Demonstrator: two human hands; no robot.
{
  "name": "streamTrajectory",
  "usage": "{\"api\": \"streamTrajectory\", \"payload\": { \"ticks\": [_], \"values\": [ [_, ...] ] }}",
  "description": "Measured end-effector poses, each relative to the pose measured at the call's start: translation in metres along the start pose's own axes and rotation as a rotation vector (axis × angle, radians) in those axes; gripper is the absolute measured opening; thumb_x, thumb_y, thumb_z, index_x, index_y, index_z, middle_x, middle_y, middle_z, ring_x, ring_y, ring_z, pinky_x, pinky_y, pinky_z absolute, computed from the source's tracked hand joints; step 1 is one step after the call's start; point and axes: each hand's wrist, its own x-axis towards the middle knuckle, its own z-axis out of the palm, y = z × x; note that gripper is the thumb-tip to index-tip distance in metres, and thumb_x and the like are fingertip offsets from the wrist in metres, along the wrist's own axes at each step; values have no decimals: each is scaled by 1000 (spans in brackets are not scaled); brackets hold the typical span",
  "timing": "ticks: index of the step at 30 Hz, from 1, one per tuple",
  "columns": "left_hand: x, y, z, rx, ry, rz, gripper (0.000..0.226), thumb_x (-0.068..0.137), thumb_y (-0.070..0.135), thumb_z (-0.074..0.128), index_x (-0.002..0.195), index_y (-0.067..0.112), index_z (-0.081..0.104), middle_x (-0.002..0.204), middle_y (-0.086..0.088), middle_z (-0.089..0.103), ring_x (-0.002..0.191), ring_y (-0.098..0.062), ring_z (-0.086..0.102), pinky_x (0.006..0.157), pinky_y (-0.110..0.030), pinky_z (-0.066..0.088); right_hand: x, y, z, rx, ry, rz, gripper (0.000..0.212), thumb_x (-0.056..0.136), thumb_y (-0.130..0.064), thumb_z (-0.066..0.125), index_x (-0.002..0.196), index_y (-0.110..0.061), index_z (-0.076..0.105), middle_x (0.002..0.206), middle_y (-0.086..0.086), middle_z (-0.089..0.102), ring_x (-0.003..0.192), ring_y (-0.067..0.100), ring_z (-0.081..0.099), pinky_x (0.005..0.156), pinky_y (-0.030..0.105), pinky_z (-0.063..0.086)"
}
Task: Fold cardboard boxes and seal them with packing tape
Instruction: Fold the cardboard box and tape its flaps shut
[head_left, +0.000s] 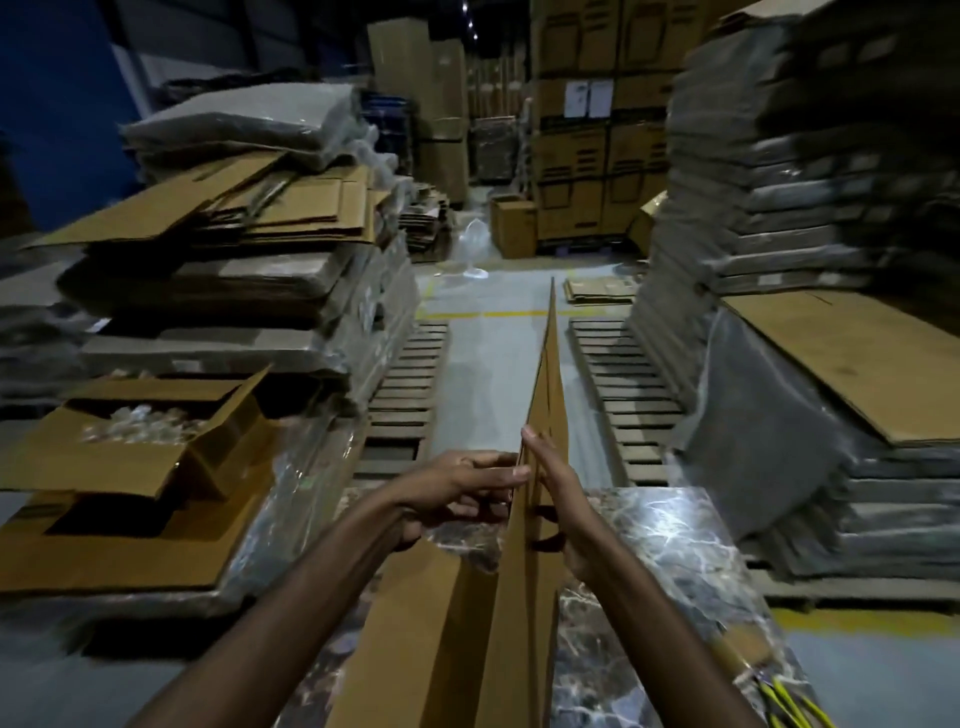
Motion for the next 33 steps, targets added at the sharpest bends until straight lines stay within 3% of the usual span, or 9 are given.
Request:
{"api": "streamTrajectory", "payload": {
  "ticks": [6,11,15,19,22,24,28,30,33],
  "values": [
    [26,-16,-3,-57,-118,-47,56,90,28,80,140,15,61,121,-7,76,110,-23,74,113,-41,49,3,10,-11,-57,81,42,129,53,-92,65,161,-47,11,167,-2,29,145,36,40,110,66,38],
    [36,-40,12,-8,-65,-60,54,84,28,86,134,17,67,117,-5,78,111,-21,74,104,-37,56,2,47,-14,71,223,112,98,60,-90,64,146,-47,50,143,1,61,122,27,63,92,48,55],
    [36,-69,33,78,102,-35,73,73,46,92,137,26,65,113,15,72,104,-9,72,92,-28,59,3,75,-17,364,387,67,41,101,-48,53,136,-29,63,144,11,60,129,32,60,101,51,54],
    [43,-85,42,139,171,-25,97,58,68,91,144,39,55,131,12,64,113,-9,66,96,-36,59,-6,76,-19,558,405,32,42,109,-32,37,118,-9,71,107,13,77,97,27,74,69,31,62],
    [43,-87,44,115,136,-59,104,58,71,84,150,40,47,141,10,57,122,-17,59,96,-40,56,-5,77,-23,496,424,-5,42,105,-40,51,116,-5,72,110,18,75,104,32,74,87,39,62],
    [43,-86,39,94,129,-28,81,72,64,74,145,37,50,130,7,62,113,-19,64,85,-39,57,8,102,-44,385,433,-4,66,87,-53,74,130,-4,64,128,22,66,119,42,63,101,51,54],
    [46,-80,-16,27,284,-41,15,71,32,61,70,22,50,73,-5,49,58,-20,49,59,-29,45,-16,70,-61,187,350,103,40,95,-35,61,122,-6,62,110,19,72,96,37,71,83,51,61],
    [47,-80,-50,47,284,-127,12,60,19,59,68,19,51,64,-4,37,45,-15,33,52,-22,33,-26,61,-80,-99,258,176,41,90,-34,66,126,-13,63,113,15,75,103,36,72,93,58,58],
    [54,-88,-78,203,183,-246,18,87,22,76,91,5,72,71,-9,66,50,-19,51,49,-26,47,-40,51,-87,-418,136,302,29,93,-25,68,121,-26,60,111,6,76,101,27,74,85,49,62]
  ]
}}
